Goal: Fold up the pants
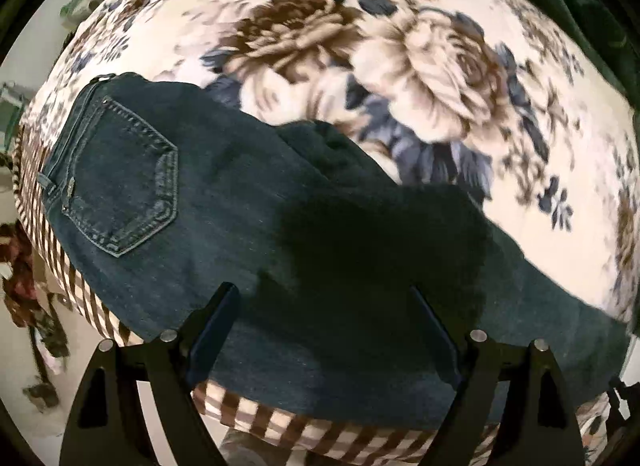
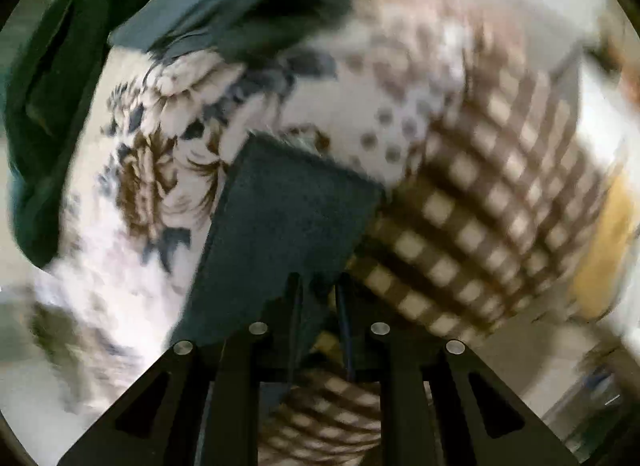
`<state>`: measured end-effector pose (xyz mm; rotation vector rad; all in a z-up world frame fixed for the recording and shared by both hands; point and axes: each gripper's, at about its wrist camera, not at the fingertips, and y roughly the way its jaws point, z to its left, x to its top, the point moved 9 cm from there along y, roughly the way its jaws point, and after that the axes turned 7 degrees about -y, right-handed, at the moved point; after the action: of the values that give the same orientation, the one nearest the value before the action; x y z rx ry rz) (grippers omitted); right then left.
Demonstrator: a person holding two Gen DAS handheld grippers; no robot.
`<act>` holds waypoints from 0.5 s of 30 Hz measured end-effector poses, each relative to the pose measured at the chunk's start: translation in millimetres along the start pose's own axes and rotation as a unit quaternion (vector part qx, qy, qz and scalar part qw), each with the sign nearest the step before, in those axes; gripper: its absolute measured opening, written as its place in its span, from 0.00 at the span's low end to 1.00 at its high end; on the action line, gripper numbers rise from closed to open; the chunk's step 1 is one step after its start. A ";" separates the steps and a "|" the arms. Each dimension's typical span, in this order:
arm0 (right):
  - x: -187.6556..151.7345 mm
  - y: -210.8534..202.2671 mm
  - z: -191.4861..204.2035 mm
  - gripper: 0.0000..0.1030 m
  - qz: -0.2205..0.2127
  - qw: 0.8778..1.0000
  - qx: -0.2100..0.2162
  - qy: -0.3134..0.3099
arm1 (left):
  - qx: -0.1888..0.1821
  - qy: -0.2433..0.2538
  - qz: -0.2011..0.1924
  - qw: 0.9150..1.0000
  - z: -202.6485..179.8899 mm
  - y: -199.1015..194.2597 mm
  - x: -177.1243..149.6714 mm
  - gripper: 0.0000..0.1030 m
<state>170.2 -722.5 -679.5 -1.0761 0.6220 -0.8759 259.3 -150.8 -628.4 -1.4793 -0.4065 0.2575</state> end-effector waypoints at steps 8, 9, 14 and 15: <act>9.8 -4.9 18.2 0.04 -0.063 0.996 0.046 -0.039 | 0.032 0.023 -0.004 0.999 -26.9 5.0 -6.1 0.82; 13.2 -13.4 30.5 0.04 -0.079 0.994 0.049 -0.060 | 0.034 0.023 -0.004 0.999 -34.2 6.0 -5.7 0.82; 19.4 -64.4 77.0 0.04 -0.146 0.976 0.096 -0.131 | 0.033 0.015 -0.011 0.999 -44.7 0.6 -1.0 0.82; 21.1 -76.7 85.5 0.04 -0.162 0.969 0.116 -0.144 | 0.034 0.013 -0.013 0.999 -46.4 -0.9 0.9 0.82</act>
<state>226.3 -715.3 -577.4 -1.0806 0.0964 -1.0215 279.3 -192.6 -629.4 -1.4093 -0.3916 0.2293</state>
